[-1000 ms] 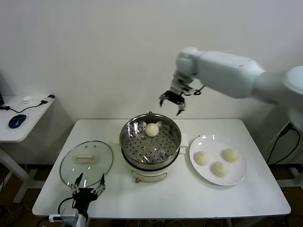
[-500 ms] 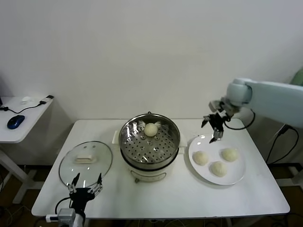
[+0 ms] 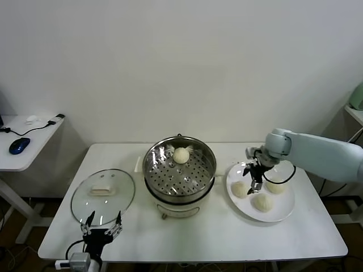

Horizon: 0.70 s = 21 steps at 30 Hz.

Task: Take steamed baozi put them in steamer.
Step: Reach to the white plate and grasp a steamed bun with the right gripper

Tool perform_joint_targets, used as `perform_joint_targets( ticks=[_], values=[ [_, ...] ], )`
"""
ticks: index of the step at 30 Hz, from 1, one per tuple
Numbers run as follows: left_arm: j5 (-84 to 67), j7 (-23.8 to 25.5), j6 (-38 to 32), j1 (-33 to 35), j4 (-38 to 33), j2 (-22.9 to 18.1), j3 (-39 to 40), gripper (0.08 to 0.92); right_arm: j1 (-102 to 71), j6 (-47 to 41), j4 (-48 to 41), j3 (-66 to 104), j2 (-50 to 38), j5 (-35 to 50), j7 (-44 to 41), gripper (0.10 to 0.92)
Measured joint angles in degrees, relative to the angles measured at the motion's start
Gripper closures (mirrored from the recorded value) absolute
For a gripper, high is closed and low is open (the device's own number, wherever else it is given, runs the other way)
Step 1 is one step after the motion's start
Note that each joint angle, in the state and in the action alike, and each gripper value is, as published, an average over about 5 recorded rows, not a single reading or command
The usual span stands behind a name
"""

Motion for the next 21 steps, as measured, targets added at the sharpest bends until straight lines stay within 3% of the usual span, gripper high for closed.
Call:
perform_joint_targets(
  ticks=[21],
  values=[
    [0.4,-0.3,0.0,0.7,-0.5,-0.1,1.0,0.177,-1.4,-0.4,-0.4,2.7,0.7,-3.0,-1.0,0.334]
  ],
)
